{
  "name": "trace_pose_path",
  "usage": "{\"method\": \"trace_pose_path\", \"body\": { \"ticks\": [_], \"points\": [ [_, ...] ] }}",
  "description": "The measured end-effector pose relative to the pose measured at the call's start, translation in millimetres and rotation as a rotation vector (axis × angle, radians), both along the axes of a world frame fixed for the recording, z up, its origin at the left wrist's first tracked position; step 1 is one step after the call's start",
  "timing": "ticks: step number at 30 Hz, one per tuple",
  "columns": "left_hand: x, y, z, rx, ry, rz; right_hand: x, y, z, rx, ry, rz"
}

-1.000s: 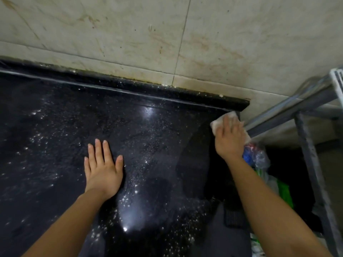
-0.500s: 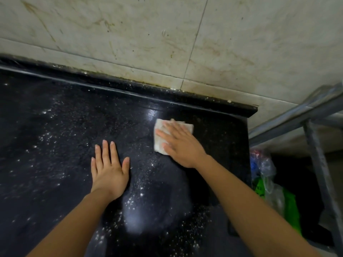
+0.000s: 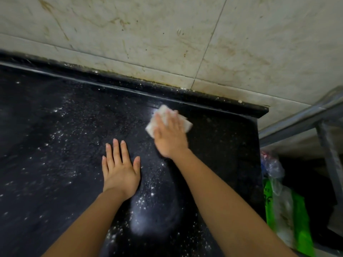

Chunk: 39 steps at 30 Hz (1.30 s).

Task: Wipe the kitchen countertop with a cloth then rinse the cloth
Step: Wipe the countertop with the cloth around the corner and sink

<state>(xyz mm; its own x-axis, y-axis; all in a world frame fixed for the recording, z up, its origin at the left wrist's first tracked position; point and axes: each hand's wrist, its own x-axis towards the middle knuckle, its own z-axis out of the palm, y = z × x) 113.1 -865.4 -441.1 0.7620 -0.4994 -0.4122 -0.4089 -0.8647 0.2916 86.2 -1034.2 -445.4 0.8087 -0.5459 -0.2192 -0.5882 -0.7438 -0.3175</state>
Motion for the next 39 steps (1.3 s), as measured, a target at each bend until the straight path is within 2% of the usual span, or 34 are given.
{"method": "trace_pose_path", "body": {
  "ticks": [3,6,12,14,16,23,27,29,30,34,39],
  "points": [
    [0.7,-0.3,0.3,0.013,0.012,-0.002,6.3,8.4,3.0,0.014,0.043,0.283],
    [1.5,0.9,-0.1,0.018,0.015,-0.01,-27.1,-19.9,2.1,-0.039,0.049,0.334],
    [1.3,2.1,-1.5,0.018,0.016,-0.026,-142.4,-82.5,-2.5,-0.107,0.111,-0.205],
    [0.4,2.5,-1.1,0.011,0.012,-0.027,-155.7,-74.2,0.3,-0.071,0.129,-0.369],
    [-1.0,3.2,0.1,0.006,0.01,-0.027,-152.8,-48.1,2.1,-0.049,0.12,-0.412],
    [1.1,7.7,4.3,-0.005,0.048,-0.067,-143.4,82.1,4.8,-0.021,0.08,0.091],
    [3.8,16.8,5.7,-0.026,0.063,-0.129,-176.1,84.4,12.8,0.008,0.094,0.454],
    [4.3,20.6,5.1,-0.038,0.068,-0.155,-183.2,64.2,12.7,-0.031,0.109,0.542],
    [4.4,21.4,4.5,-0.037,0.065,-0.16,-180.7,51.5,10.8,-0.055,0.115,0.507],
    [5.2,19.6,0.2,-0.013,0.048,-0.16,-142.6,0.9,9.5,-0.077,0.142,0.147],
    [6.9,17.0,-1.2,-0.007,0.056,-0.15,-83.2,-14.9,10.4,0.003,0.18,-0.014]
  ]
}}
